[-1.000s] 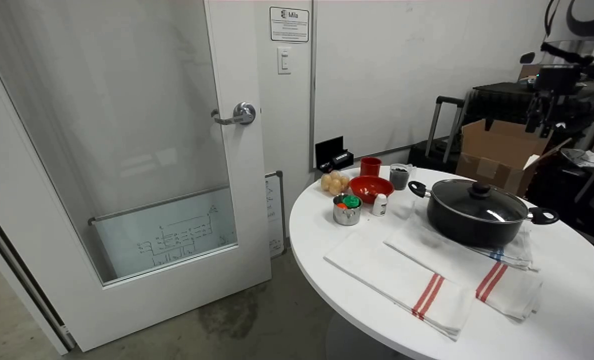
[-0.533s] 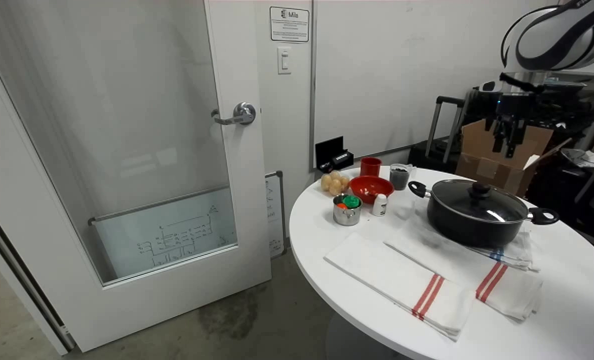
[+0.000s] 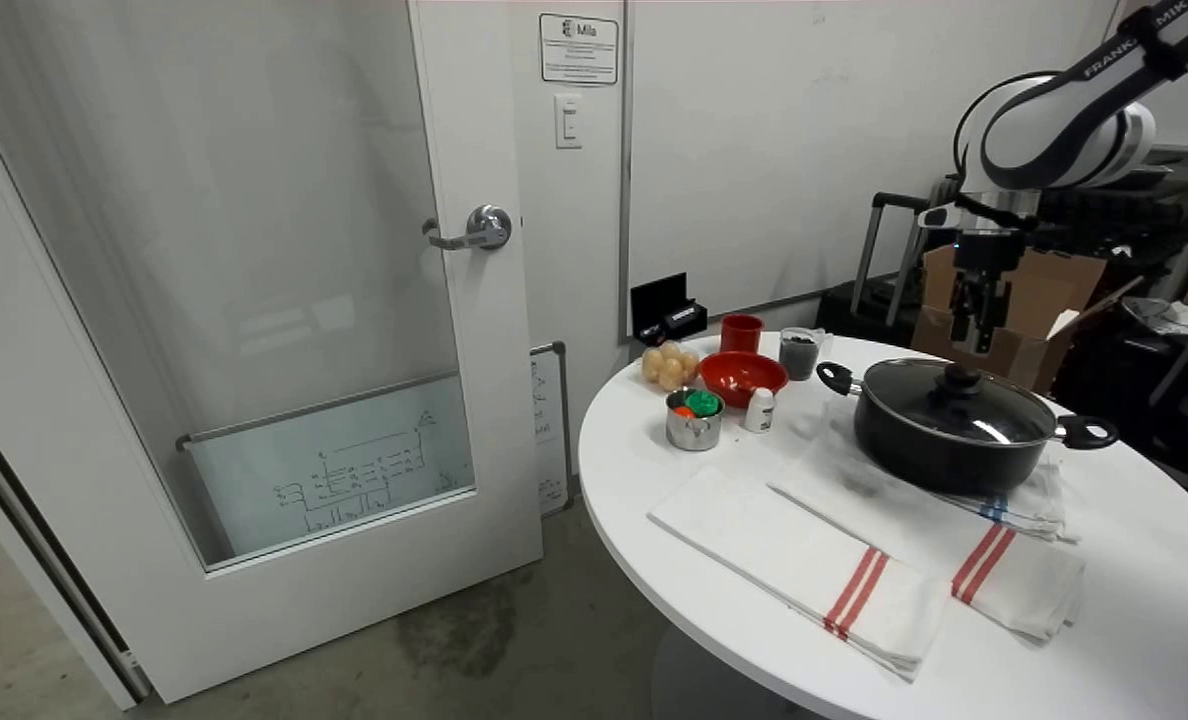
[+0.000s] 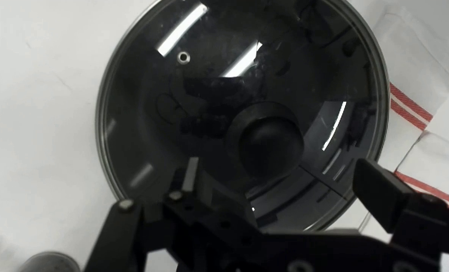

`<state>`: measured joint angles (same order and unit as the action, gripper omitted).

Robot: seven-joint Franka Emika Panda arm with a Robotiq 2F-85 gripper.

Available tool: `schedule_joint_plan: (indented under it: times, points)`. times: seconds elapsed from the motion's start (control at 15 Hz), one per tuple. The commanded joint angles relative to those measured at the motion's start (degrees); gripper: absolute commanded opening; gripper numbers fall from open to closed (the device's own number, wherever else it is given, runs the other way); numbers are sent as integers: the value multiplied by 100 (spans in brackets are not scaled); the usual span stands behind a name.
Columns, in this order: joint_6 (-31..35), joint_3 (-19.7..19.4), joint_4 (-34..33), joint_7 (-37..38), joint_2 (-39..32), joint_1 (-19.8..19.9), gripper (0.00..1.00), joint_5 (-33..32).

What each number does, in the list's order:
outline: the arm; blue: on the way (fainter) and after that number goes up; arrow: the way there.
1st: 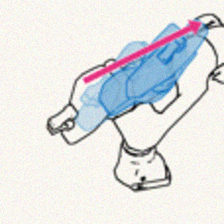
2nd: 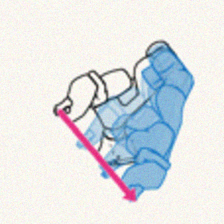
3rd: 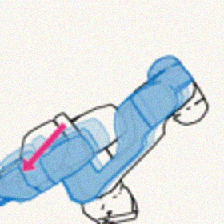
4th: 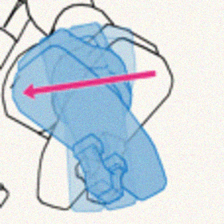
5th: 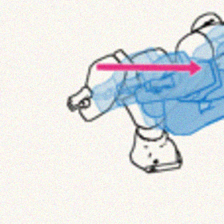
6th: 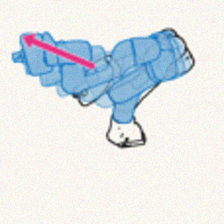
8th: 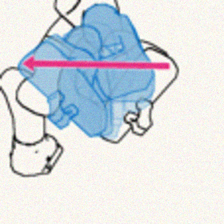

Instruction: Remove the glass lid from the black pot.

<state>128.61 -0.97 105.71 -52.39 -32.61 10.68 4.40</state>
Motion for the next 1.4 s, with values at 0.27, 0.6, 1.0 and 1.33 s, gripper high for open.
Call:
schedule_joint_plan:
  times: [0.27, 0.6, 1.0, 1.33]
  points:
    - [-20, 185, -130, -16, -345, 114, 100, -83]
    - [-2, 190, -102, -16, -367, 146, 100, -81]
    - [133, 150, -56, 42, -389, 104, 100, -196]
    - [262, 136, -21, 70, -394, 66, 100, -338]
